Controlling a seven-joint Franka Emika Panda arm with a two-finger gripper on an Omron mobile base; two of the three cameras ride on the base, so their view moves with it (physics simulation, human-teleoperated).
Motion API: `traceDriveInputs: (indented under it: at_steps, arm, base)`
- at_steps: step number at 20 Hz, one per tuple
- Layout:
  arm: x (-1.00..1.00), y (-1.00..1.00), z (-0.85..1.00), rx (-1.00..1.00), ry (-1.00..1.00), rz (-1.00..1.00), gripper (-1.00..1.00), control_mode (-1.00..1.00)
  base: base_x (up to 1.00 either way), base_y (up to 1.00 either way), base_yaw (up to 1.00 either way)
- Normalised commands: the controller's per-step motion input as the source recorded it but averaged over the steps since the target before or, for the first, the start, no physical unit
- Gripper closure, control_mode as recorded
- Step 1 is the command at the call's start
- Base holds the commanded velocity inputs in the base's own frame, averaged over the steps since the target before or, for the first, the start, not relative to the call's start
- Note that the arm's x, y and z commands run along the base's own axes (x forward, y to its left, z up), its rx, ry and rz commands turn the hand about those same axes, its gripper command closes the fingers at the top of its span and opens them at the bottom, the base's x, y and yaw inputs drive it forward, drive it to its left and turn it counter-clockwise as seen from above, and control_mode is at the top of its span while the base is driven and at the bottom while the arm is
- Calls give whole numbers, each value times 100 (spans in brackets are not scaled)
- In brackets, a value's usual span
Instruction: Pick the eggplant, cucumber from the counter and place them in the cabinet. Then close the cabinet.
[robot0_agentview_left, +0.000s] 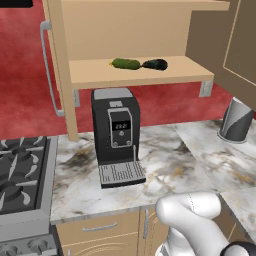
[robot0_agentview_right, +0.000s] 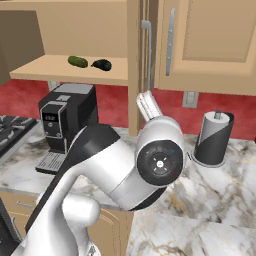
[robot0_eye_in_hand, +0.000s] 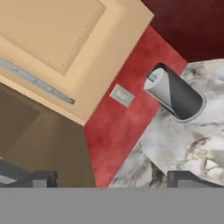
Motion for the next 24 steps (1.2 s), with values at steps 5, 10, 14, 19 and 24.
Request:
traceDriveInputs:
  at_steps: [5,10,14,19,24]
  arm:
    - [63,1,16,7,-23,13,-100,-100]
    - [28,59,16,0,-32,32,-100,-100]
    - [22,99,15,-7,-34,47,-100,-100]
    - [76,86,20,-5,-32,30,-100,-100]
    - [100,52,29,0,-8,3,-100,-100]
  base:
    - [0,0,0]
    - [0,0,0]
    - [0,0,0]
    - [0,0,0]
    - [0,0,0]
